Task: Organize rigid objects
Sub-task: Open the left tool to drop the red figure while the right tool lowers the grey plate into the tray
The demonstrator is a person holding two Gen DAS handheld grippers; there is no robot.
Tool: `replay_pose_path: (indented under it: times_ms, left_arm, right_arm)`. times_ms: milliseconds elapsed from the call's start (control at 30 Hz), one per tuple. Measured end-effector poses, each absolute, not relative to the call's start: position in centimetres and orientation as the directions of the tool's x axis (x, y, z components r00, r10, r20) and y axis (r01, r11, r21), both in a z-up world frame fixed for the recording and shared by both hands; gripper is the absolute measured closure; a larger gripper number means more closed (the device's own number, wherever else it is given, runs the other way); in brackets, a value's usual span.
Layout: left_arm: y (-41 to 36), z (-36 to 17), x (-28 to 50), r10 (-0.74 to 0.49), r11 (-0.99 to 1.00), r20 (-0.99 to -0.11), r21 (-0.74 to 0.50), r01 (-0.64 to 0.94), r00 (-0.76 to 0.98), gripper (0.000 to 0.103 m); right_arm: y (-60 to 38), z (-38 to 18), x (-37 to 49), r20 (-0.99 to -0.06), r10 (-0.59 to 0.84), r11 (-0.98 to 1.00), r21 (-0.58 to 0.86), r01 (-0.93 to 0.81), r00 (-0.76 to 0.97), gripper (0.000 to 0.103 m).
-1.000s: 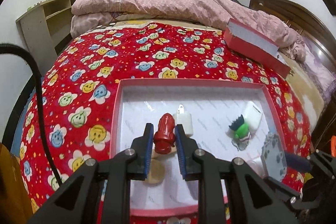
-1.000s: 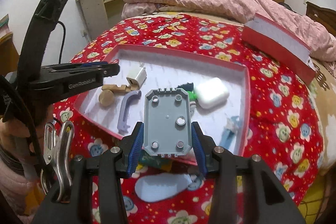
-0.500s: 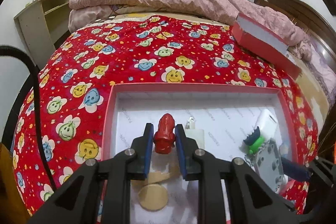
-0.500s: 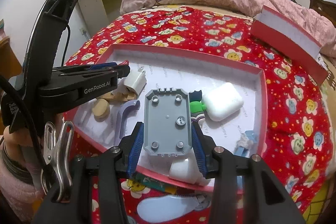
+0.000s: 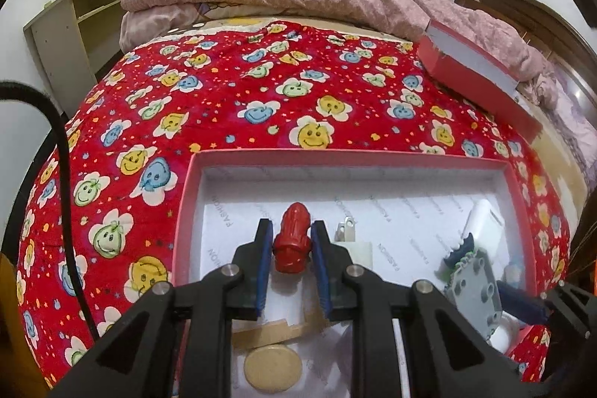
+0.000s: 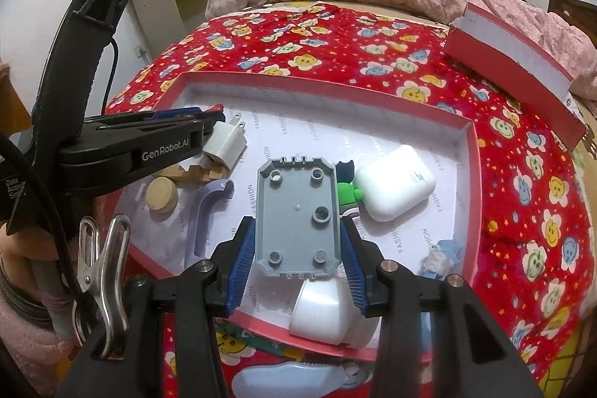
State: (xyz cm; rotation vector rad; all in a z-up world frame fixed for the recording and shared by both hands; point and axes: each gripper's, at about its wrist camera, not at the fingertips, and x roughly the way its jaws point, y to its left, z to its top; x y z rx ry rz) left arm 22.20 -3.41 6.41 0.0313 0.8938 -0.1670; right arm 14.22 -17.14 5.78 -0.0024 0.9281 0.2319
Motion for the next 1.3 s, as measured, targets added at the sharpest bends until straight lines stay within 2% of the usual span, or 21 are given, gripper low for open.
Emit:
replay_pose_path:
  times_ms: [233,333,467,633,733,1300]
  left_arm:
    - [-3.5,6.6,22.3,-0.127,0.987,-0.778,-0.038,0.156,0.615,0.079]
    - [-3.4,6.6,22.4,-0.115,0.989,-0.782,-0.034,0.142,0.613,0.058]
    - [-3.1,6.6,22.3,-0.110,0.991,-0.785,-0.039,0.129,0.610,0.050]
    - [-2.9,6.6,21.9,-0.102,0.991,-0.790,-0.030,0.127,0.605,0.049]
    - [-2.8,6.8,21.6,-0.104,0.991,-0.789,-0.031,0.129,0.606,0.049]
    - [-2.5,8.0,16.5,-0.110,0.989,-0.792,-0.028,0.145,0.601,0.049]
  right_arm:
    - [-17.2,5.6,14.5,-0.795,0.196,0.976,0.099,-0.197,0.575,0.058]
    - [-17.2,5.6,14.5,-0.797,0.203,0.974,0.103,-0.203,0.569,0.058]
    - [-16.9,5.3,14.4,-0.800,0.213,0.971,0.109,-0.212,0.560,0.058]
    - [-16.6,5.6,14.1,-0.791,0.210,0.970,0.098,-0.221,0.574,0.056]
    - [-16.4,6.1,13.7,-0.780,0.210,0.970,0.091,-0.225,0.589,0.052]
    - [-17.6,7.4,10.8,-0.759,0.216,0.972,0.106,-0.210,0.615,0.051]
